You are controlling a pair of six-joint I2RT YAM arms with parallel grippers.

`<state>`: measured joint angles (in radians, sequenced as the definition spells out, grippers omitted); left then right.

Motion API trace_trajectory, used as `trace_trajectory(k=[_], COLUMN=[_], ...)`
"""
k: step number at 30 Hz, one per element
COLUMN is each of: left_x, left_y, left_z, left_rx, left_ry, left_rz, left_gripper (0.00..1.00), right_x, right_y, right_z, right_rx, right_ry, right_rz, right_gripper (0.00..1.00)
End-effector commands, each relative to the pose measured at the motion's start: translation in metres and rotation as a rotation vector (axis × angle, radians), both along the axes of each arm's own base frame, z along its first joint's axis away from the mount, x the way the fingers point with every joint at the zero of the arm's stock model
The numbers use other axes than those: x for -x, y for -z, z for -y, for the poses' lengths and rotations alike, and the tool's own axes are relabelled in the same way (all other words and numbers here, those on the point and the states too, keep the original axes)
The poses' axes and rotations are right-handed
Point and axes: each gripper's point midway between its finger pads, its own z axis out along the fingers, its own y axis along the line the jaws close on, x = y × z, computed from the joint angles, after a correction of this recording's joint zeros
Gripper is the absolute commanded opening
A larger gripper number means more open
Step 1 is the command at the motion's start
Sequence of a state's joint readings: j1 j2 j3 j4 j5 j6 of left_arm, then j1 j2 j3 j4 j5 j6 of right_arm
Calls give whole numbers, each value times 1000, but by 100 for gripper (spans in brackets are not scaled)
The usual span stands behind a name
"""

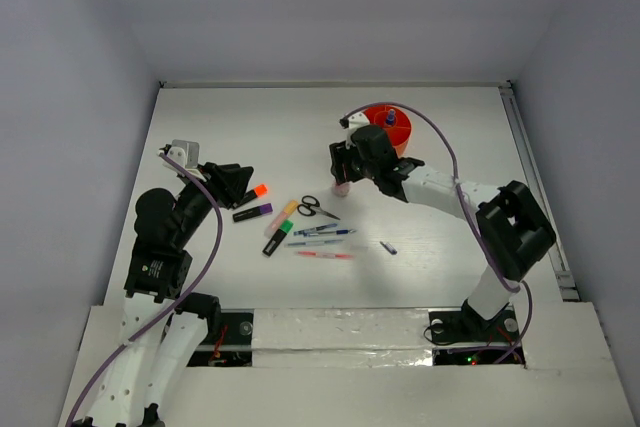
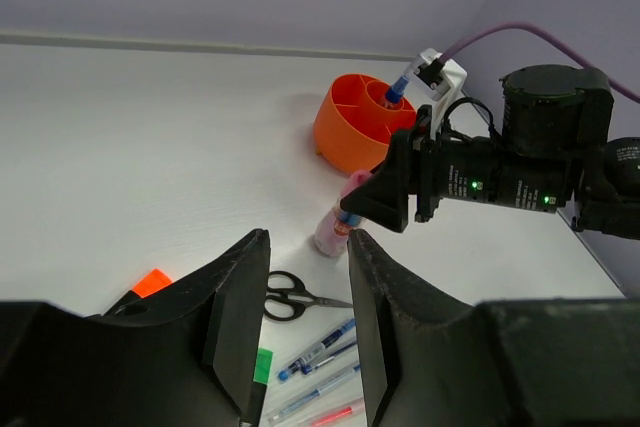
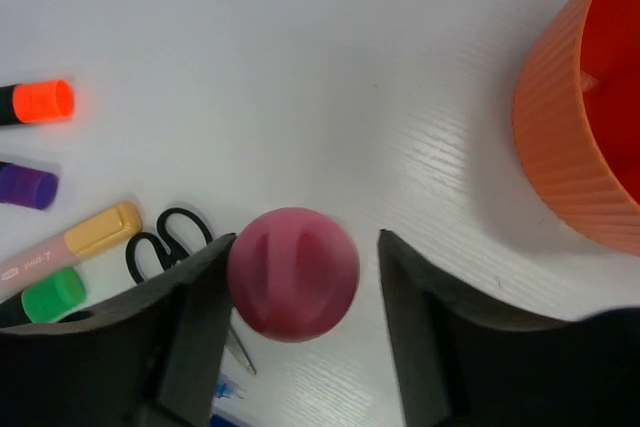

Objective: Sort the stationery into containers
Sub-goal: Place the stationery at the center of the board, then pick up the stationery from the storage box.

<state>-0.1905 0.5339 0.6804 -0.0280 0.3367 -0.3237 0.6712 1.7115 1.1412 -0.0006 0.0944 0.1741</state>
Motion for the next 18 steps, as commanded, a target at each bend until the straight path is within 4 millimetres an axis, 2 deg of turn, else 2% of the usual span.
trace_trajectory(k=[1,3,5,11,13,15,17,18], left_x=[1,1,1,1,1,1,1,1], left_y=[-16,-16,-16,-16,-16,-16,-15,-16], left_z=[2,2,3,3,3,3,2,2], left_rx=[6,6,5,6,6,7,5,7], left_ry=[13,13,14,16,16,14,13,13], left_rz=[55,55,52,53,53,52,52,52], left_gripper=[34,34,34,34,34,34,34,35], right_x=[6,7,8,12,12,11,5,-4], right_y=[-7,-17,-32,-57,-74,-89,-108,-113], right_z=[0,-1,-2,-1,1,2,13,26], right_rx=[-9,-29,-51,-81,-93,-107,-135,-147], right_ry=[6,2,-7,-11,-8,-4,25,63], right_rz=[15,27,45,64,98,133,174,186], right_gripper=[68,79,80,80,80,79,76,67])
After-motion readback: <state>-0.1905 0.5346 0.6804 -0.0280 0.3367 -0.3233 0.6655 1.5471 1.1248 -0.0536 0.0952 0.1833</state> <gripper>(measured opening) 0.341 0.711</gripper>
